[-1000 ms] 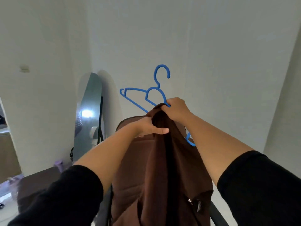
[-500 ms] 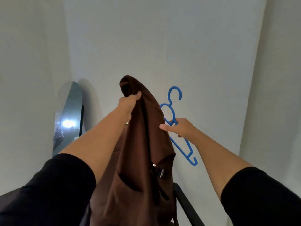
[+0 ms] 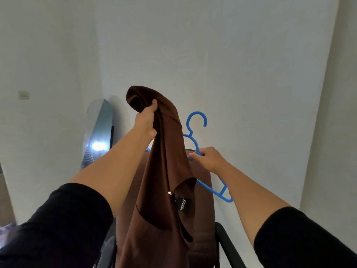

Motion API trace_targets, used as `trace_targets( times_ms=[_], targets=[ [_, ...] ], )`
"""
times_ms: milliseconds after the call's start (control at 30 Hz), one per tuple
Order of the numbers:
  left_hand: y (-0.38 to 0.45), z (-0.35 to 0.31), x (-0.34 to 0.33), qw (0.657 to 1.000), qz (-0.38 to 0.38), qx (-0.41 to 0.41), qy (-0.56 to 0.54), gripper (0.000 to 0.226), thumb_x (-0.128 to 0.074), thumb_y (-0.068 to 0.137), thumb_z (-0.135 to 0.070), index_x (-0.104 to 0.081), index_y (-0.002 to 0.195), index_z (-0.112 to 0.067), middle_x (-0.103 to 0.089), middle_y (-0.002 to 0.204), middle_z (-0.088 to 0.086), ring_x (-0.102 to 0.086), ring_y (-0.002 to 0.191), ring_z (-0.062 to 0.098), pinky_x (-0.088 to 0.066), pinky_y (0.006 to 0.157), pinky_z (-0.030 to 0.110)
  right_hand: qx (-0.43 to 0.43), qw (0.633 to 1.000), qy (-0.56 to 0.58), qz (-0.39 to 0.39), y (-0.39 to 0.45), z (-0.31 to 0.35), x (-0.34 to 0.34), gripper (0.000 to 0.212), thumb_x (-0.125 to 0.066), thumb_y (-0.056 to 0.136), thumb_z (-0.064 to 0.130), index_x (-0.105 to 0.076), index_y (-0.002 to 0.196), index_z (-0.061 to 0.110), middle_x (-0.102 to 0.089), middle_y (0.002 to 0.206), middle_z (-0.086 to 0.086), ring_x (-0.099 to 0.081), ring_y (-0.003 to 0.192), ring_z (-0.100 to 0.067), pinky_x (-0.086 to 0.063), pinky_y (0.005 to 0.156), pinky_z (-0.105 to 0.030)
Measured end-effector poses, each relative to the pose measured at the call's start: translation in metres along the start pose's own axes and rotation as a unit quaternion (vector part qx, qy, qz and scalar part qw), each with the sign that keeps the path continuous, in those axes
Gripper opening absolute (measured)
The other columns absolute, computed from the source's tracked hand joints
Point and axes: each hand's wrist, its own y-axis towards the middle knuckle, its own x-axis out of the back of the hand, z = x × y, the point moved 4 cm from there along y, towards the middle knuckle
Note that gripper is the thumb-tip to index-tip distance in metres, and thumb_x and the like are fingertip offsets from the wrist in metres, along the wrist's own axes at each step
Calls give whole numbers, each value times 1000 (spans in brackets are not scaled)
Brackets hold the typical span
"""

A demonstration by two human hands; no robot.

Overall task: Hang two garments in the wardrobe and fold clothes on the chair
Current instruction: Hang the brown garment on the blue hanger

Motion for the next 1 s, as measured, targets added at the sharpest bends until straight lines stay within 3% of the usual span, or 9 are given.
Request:
trace_targets(
  times_ms=[100, 167, 333, 433, 600, 767, 867, 933, 1000],
  targets=[
    [1, 0, 4, 1000, -14, -1, -22, 46, -68, 83, -37, -61, 119, -9, -69, 110, 9, -68, 96, 26, -56, 83, 39, -61, 990, 77, 99, -3, 0, -18, 72, -49, 74, 74, -59, 118, 18, -56, 107, 4, -56, 102, -19, -45, 87, -31],
    [1, 2, 0, 999, -18, -2, -27, 46, -69, 82, -36, -61, 119, -9, -69, 110, 10, -68, 96, 27, -55, 86, 41, -32, 985, 88, 146, -4, 2, -30, 79, -56, 59, 81, -61, 113, 24, -64, 111, 6, -62, 102, -16, -48, 96, -35],
    [-1, 3, -7, 999, -37, -19, 4, 45, -67, 84, -35, -58, 119, -8, -68, 108, 9, -65, 97, 27, -53, 91, 41, 36, 996, 21, 83, -1, 8, -39, 42, -56, 89, 47, -63, 116, 17, -66, 107, -2, -61, 95, -17, -47, 79, -24],
    [1, -4, 11, 986, -120, -73, 94, 43, -64, 86, -36, -57, 120, -9, -64, 105, 4, -61, 95, 21, -50, 86, 31, 27, 997, -52, 59, 2, 6, -27, 33, -51, 94, 37, -66, 106, 10, -67, 98, -8, -60, 85, -19, -45, 76, -27],
    [11, 2, 68, 896, -231, -46, 376, 47, -63, 83, -35, -55, 120, -7, -61, 114, 11, -60, 97, 29, -48, 80, 31, 11, 996, -88, 16, 9, 16, 6, 27, -55, 92, 30, -64, 87, 5, -57, 79, -6, -50, 68, -15, -37, 58, -23],
    [-4, 39, 68, 773, -146, 26, 616, 85, -71, 75, -39, -24, 141, -12, -35, 137, 18, -39, 128, 33, -39, 104, 43, 27, 995, -90, -33, 18, 37, 18, 32, -53, 92, 23, -45, 61, 15, -46, 64, 0, -43, 59, -14, -31, 52, -21],
    [-16, 62, 40, 774, -37, -55, 630, 57, -62, 82, -41, -42, 131, -19, -45, 129, 12, -49, 117, 29, -42, 100, 47, 32, 994, -104, -33, 20, 48, 15, 30, -52, 92, 18, -45, 63, 14, -45, 64, 0, -41, 56, -10, -31, 50, -19],
    [-30, 62, 25, 808, -50, -159, 566, 27, -53, 90, -29, -52, 116, -20, -50, 121, 6, -54, 107, 24, -44, 96, 46, 27, 994, -98, -45, 21, 52, 15, 24, -50, 92, 18, -49, 70, 9, -46, 64, -1, -42, 56, -10, -32, 50, -19],
    [-54, 54, 14, 801, -98, -306, 506, 18, -45, 94, -22, -53, 109, -18, -51, 113, 2, -54, 101, 21, -45, 90, 40, 15, 995, -82, -53, 21, 55, 18, 18, -50, 93, 18, -52, 80, 6, -46, 66, -1, -43, 56, -11, -35, 50, -19]
  ],
)
